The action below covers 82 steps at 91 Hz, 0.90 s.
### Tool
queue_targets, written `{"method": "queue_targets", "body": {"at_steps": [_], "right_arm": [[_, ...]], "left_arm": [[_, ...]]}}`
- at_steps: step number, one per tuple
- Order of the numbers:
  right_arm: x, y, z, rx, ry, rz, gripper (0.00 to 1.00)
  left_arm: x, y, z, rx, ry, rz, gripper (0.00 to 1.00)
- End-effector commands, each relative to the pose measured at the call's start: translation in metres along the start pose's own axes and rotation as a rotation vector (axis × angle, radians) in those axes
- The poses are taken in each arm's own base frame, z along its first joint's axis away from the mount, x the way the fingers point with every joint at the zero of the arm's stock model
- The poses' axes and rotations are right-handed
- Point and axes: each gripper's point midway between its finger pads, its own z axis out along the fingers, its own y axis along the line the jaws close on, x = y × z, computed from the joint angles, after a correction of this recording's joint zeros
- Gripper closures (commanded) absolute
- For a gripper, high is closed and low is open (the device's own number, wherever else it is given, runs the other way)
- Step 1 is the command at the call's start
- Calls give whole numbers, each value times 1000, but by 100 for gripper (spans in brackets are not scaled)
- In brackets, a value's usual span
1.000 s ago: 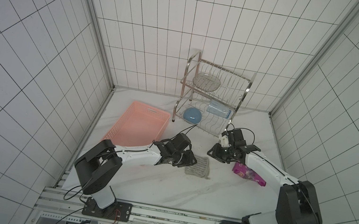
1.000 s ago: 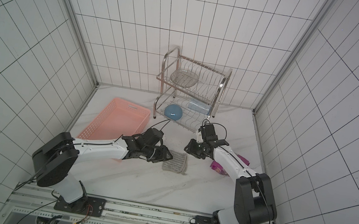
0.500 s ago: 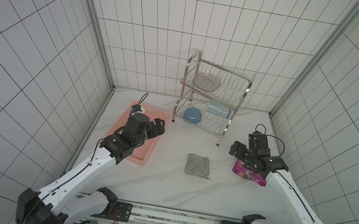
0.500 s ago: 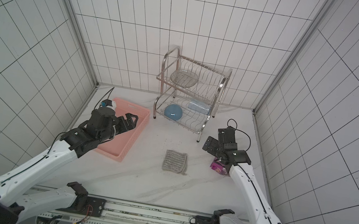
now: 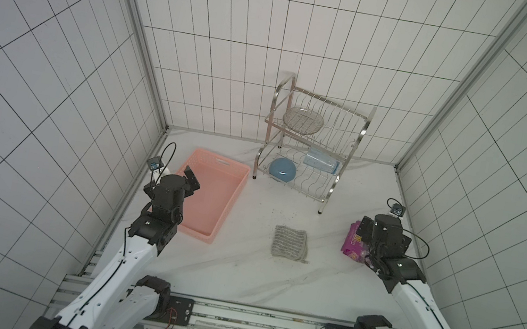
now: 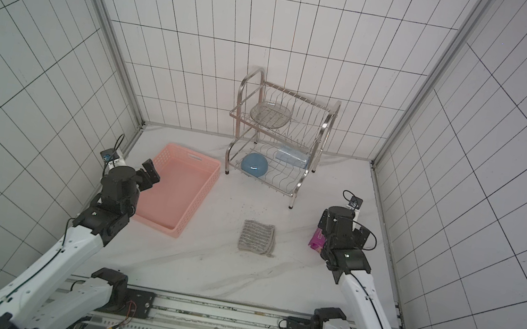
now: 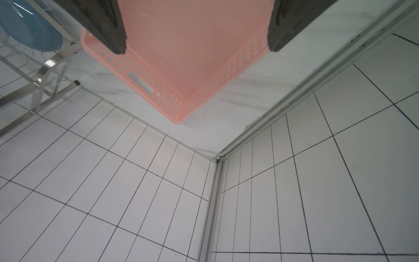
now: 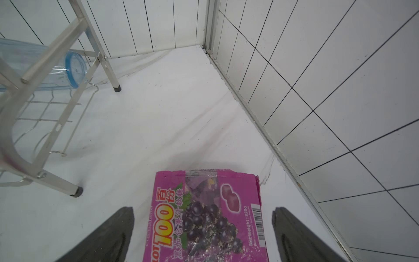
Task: Fold the square dishcloth
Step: Reset both arms
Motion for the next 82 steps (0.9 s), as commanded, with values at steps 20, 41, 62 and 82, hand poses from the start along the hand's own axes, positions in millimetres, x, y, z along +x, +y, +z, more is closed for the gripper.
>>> {"method": "queue_targets", "body": {"at_steps": [20,41,62,82], "right_arm": [[-16,-11,42,-7,-196,58,1],[7,-18,81,-17,-178,113,1],[8,-15,96,-75,-213,146,1],[14,-10,113,-126,-209,162,1]], "left_arm": [[9,3,30,115,-148,147,2],[51,1,61,170,-70,225,2],[71,-4,86,213,-20,184,2],[93,-11,98,260,-9,201,2]]}}
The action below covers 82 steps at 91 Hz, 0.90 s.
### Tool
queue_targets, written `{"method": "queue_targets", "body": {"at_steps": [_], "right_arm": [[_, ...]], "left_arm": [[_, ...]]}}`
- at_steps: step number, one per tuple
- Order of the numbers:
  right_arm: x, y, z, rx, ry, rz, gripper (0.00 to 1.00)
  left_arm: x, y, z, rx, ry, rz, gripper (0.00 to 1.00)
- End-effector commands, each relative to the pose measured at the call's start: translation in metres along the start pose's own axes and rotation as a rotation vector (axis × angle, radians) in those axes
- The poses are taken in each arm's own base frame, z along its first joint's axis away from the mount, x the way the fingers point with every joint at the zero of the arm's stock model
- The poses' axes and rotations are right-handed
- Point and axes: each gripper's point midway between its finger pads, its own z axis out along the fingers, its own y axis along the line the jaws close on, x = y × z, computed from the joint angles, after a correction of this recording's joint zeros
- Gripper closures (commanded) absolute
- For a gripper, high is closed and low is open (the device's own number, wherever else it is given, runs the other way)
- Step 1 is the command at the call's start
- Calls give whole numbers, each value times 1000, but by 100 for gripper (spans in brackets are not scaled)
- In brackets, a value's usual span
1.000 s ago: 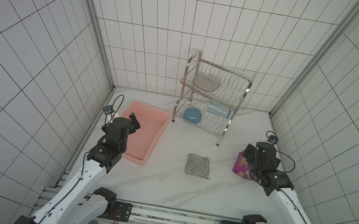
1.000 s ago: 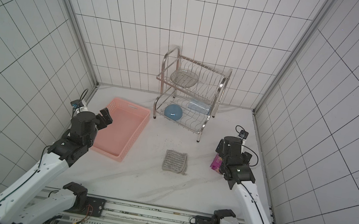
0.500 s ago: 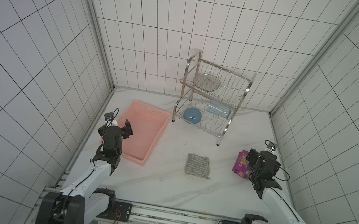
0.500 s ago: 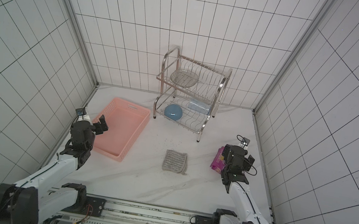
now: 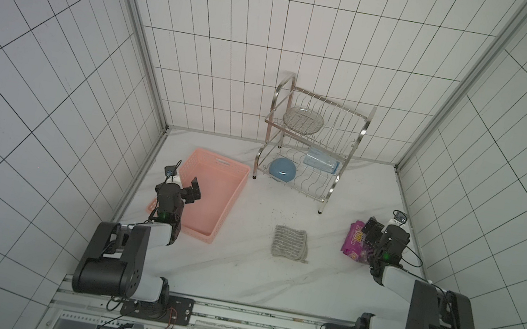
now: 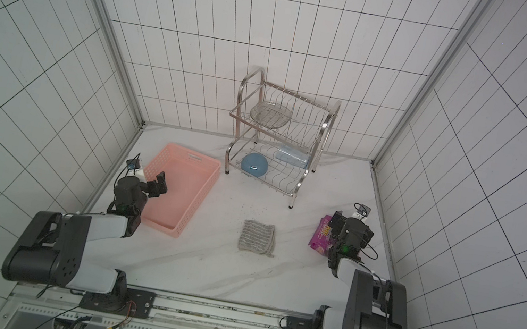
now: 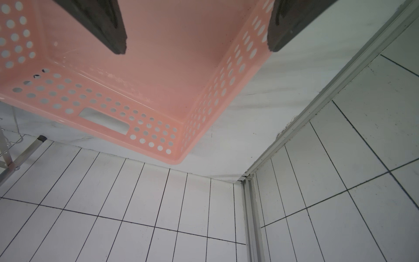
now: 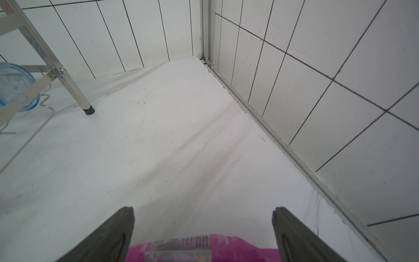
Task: Fold the square dishcloth
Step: Reset both arms
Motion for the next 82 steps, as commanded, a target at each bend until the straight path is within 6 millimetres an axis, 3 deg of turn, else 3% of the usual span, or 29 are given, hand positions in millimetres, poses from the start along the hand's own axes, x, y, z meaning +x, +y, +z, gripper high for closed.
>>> {"method": "queue_targets", "body": {"at_steps": [1,10,27,82], "right_arm": [[-12,7,7,-57,-62,29,1],[-7,17,11,-112,-47,6,1],[3,33,17,-202,-16,-35,1],[3,33,23,-164,12,-55,1]], "left_arm": [[-8,-14,6,68,-50,14,2],[-3,-27,16,105,-23,63,2],[0,-22,22,60,21,50,2],[-1,-22,22,57,18,54,2]]}}
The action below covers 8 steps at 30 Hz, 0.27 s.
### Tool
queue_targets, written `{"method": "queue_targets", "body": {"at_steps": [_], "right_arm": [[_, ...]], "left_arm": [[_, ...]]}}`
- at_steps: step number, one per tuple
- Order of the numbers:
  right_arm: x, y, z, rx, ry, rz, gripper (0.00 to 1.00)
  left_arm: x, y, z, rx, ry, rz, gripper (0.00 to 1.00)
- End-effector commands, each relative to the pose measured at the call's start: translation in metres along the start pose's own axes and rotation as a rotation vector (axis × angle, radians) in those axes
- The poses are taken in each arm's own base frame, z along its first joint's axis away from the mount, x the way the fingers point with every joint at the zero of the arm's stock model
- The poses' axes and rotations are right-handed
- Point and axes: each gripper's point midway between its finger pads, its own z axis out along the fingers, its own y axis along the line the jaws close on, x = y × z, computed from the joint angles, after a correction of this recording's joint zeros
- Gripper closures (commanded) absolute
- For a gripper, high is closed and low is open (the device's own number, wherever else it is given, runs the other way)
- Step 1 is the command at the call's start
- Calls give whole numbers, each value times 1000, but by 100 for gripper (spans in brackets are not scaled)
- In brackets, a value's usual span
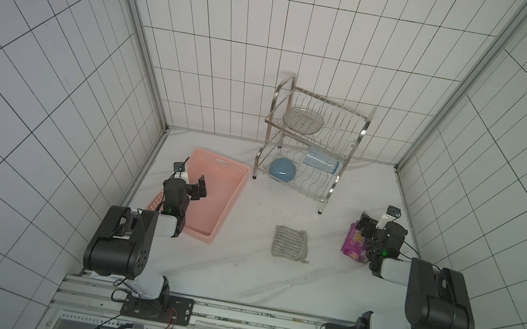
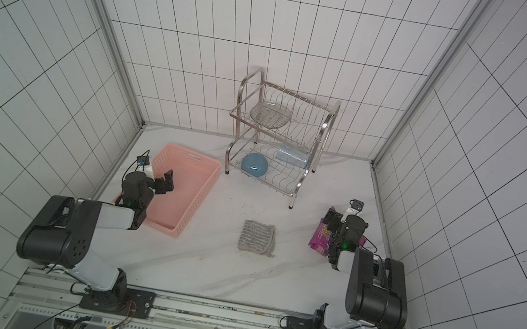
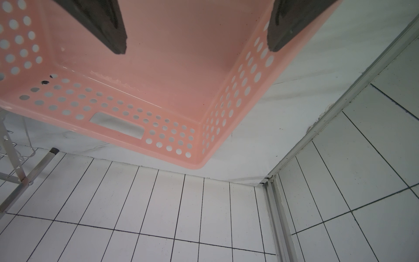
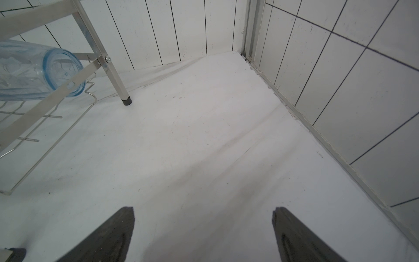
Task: Fold the square dishcloth
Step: Reset both arms
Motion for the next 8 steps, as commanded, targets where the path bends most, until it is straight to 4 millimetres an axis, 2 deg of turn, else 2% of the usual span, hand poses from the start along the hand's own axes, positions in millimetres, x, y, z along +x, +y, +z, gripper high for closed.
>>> {"method": "queue_targets", "body": {"at_steps": [1,8], "right_arm": [[-5,1,3,10,-2,-14,1],[-5,1,4,12,-1,-16,1]], "left_arm": [[-6,0,2,-6,-13,12,2],[-6,0,2,-7,-13,12,2]]}}
